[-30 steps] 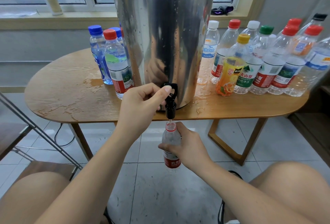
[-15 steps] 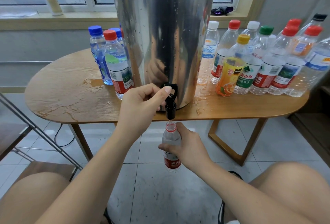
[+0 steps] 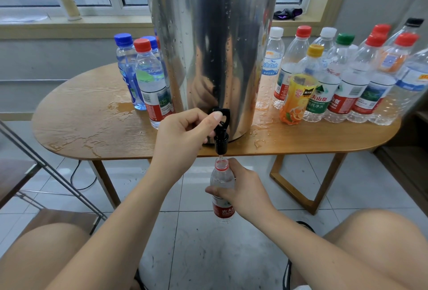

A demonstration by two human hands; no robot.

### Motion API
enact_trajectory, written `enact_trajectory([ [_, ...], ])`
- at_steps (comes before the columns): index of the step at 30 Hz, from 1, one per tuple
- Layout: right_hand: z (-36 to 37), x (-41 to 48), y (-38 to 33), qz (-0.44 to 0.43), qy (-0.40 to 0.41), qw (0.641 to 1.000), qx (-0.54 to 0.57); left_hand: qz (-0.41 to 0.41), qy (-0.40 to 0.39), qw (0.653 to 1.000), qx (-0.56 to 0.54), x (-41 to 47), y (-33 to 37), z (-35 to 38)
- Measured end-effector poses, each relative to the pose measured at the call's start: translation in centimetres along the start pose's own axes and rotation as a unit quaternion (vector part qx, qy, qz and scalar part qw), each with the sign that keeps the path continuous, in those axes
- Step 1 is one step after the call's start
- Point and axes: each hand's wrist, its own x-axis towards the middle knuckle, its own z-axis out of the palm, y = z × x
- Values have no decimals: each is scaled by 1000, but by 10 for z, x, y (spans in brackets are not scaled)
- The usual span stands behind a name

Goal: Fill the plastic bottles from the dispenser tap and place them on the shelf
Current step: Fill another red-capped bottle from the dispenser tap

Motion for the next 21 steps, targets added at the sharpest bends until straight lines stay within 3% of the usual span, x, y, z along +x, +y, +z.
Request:
enact_trajectory([
  [12,0,-1,2,-12,5,1000,-9,19,-12,1000,8,-2,-2,-4],
  [21,-2,0,1,-18,4,1000,-20,19,-105,994,25,1,-4,-30],
])
